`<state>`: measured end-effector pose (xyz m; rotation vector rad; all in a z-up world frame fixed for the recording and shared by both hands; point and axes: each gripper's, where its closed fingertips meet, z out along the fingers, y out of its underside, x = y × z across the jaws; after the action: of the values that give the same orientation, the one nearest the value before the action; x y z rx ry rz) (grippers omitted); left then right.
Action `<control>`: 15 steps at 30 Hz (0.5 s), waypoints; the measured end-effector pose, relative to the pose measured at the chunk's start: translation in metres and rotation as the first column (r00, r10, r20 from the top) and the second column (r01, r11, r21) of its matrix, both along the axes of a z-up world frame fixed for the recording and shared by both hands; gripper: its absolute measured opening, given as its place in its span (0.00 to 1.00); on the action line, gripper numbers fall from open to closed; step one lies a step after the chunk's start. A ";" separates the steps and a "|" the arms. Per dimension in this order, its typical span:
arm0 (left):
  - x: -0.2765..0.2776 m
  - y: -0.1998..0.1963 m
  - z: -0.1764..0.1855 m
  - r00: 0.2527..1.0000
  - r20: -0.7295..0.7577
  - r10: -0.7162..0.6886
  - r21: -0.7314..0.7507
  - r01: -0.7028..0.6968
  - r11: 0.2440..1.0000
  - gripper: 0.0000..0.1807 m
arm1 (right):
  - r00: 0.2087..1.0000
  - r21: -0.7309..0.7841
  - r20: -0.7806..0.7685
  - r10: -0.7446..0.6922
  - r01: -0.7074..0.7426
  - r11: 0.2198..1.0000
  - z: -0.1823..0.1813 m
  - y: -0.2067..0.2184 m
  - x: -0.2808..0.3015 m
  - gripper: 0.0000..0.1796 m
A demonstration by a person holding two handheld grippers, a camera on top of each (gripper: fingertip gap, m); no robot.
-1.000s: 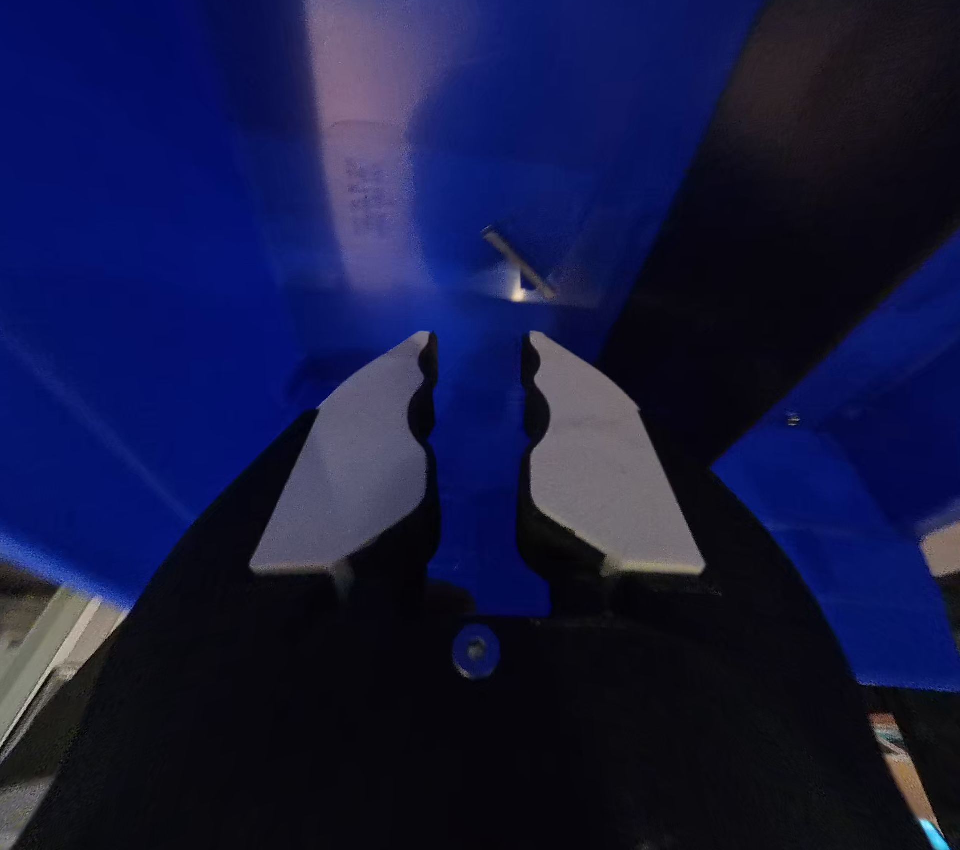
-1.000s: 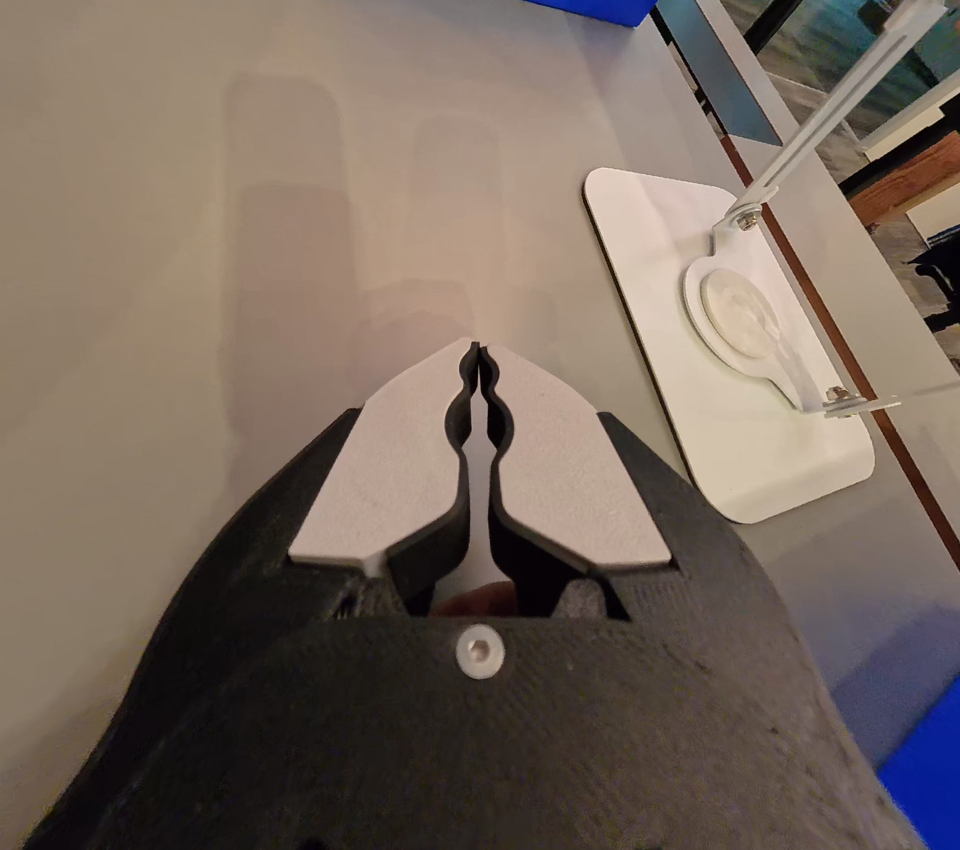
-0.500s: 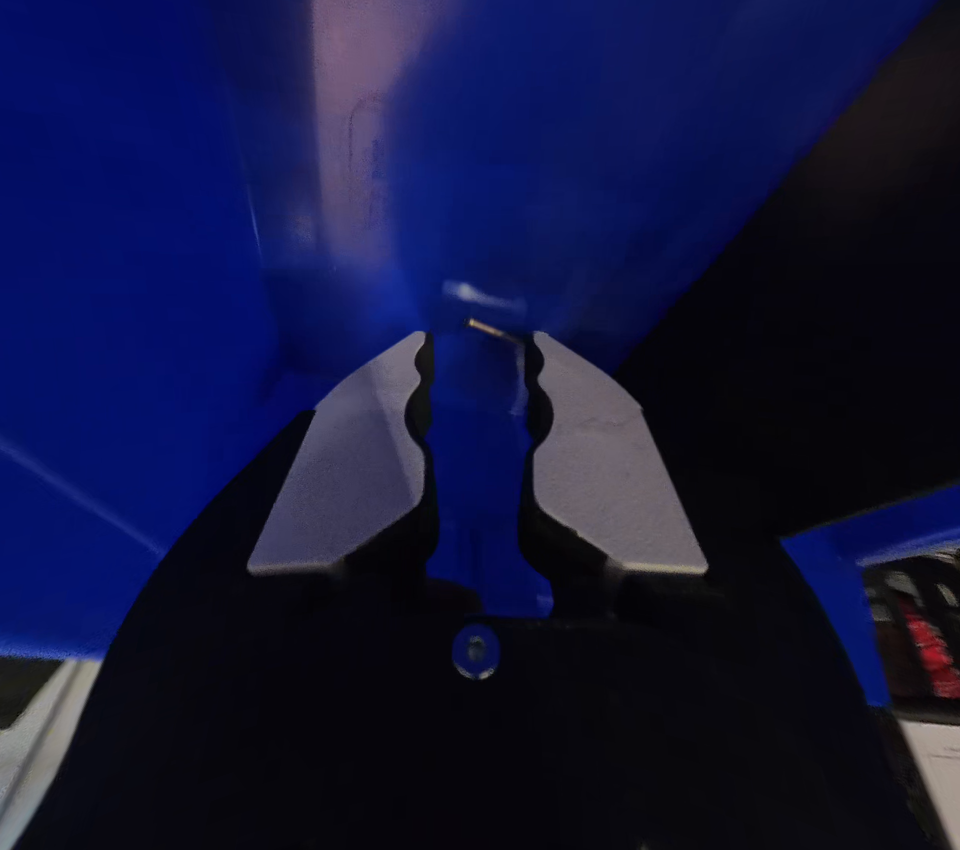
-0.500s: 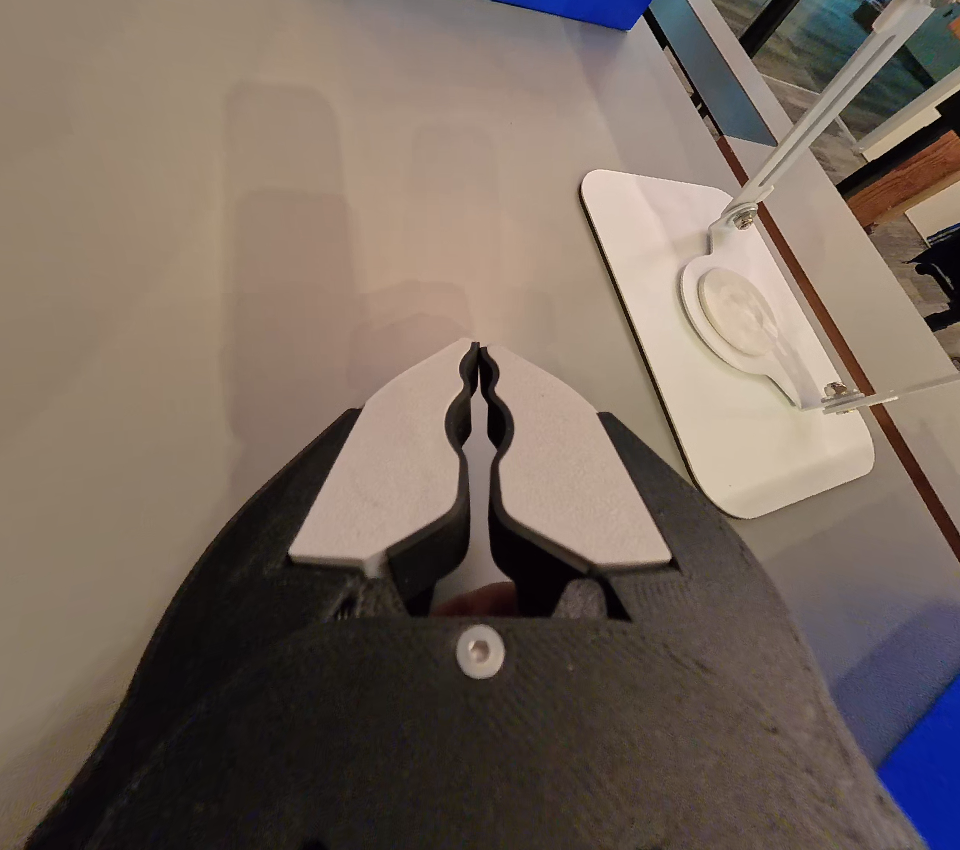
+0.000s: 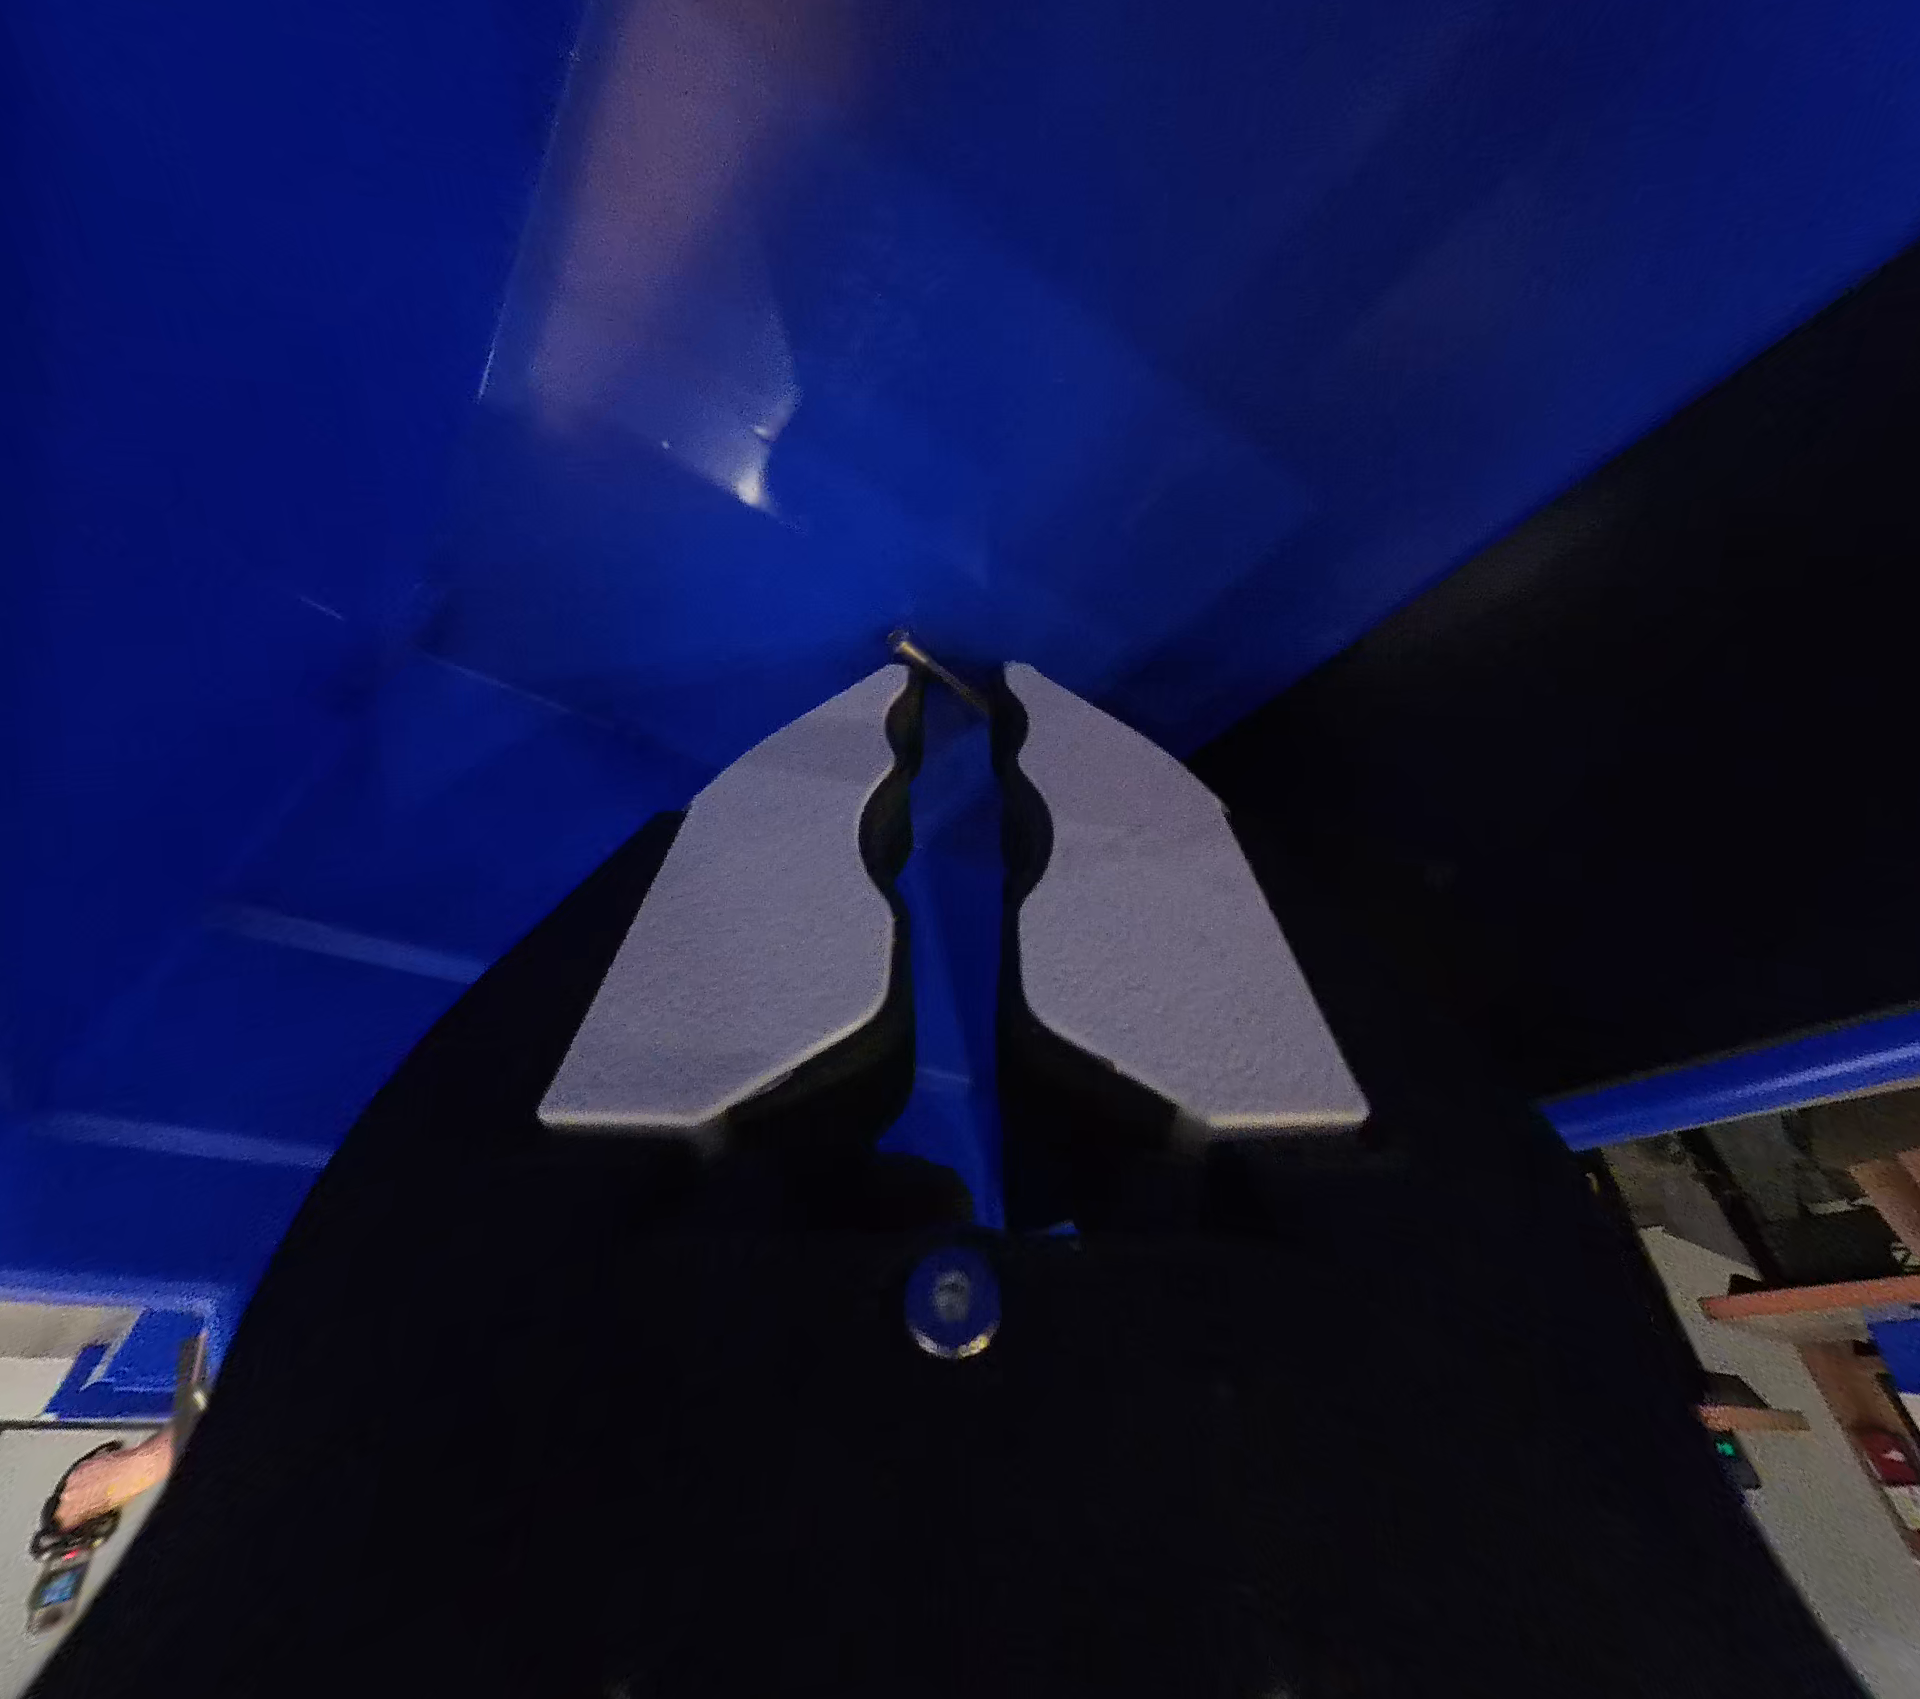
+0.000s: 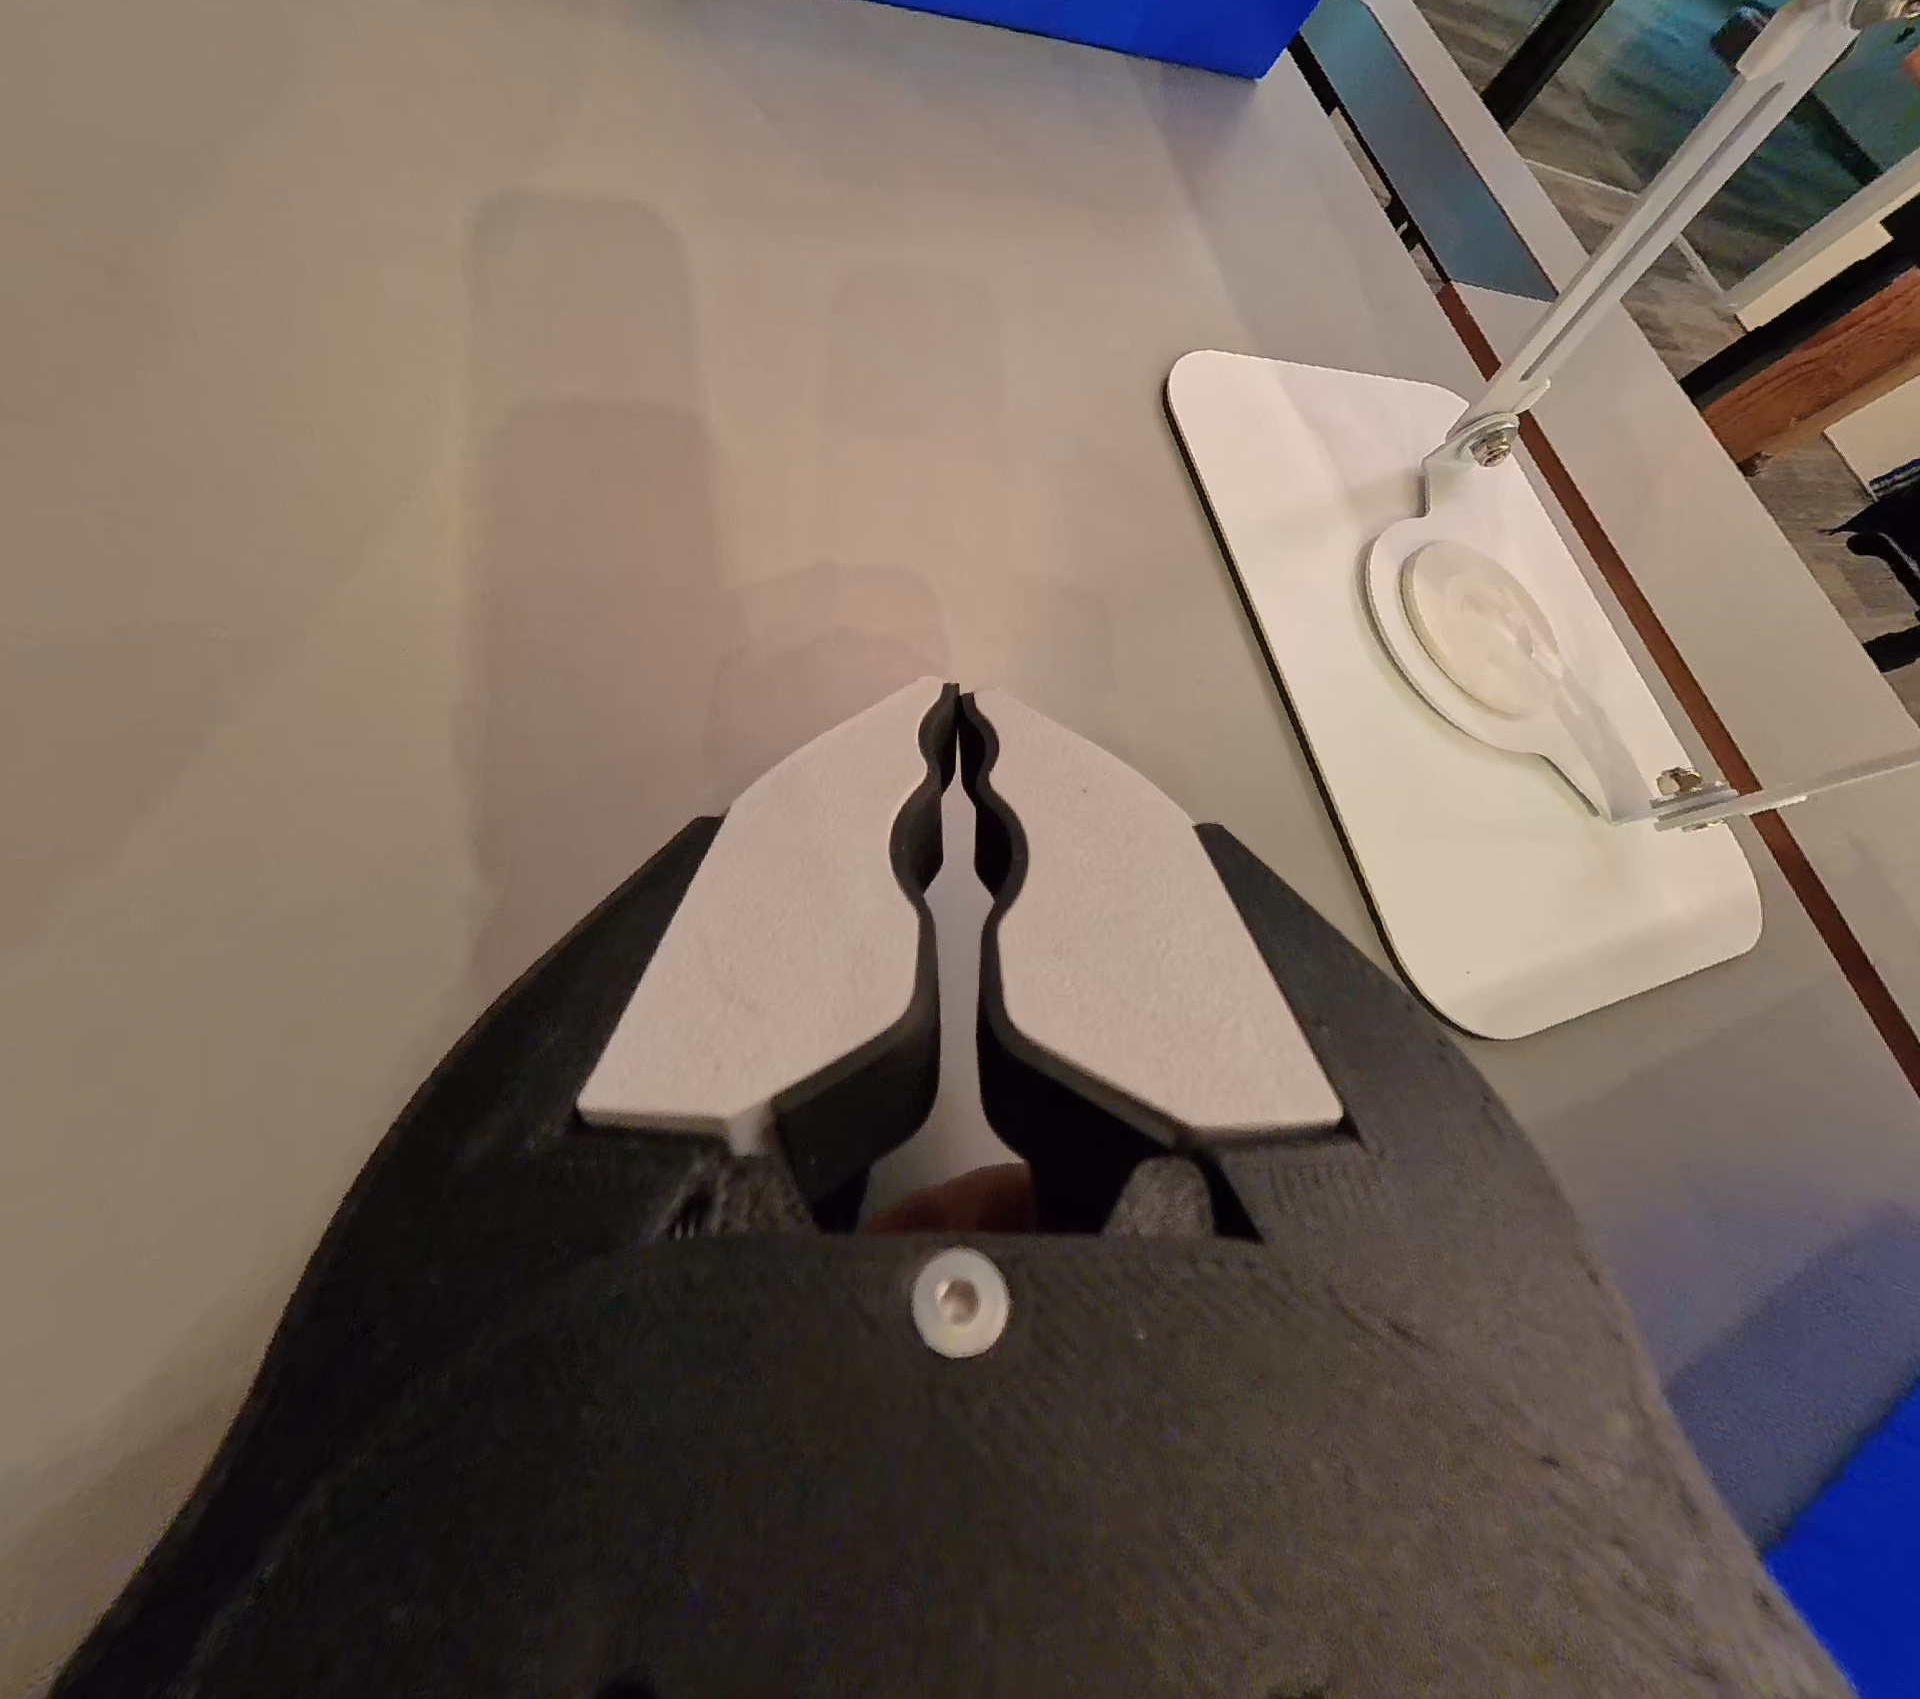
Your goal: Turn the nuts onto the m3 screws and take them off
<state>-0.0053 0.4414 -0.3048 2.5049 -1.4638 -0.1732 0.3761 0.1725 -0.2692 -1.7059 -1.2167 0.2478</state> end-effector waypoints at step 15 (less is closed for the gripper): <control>0.002 0.003 0.001 0.994 0.016 -0.105 0.070 0.104 0.992 0.01 | 1.000 0.001 -0.019 0.007 -0.007 1.000 0.003 -0.002 0.000 0.00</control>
<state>-0.0031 0.4443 -0.3034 2.4914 -1.6245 -0.2213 0.3756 0.1707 -0.2659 -1.6951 -1.2093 0.2672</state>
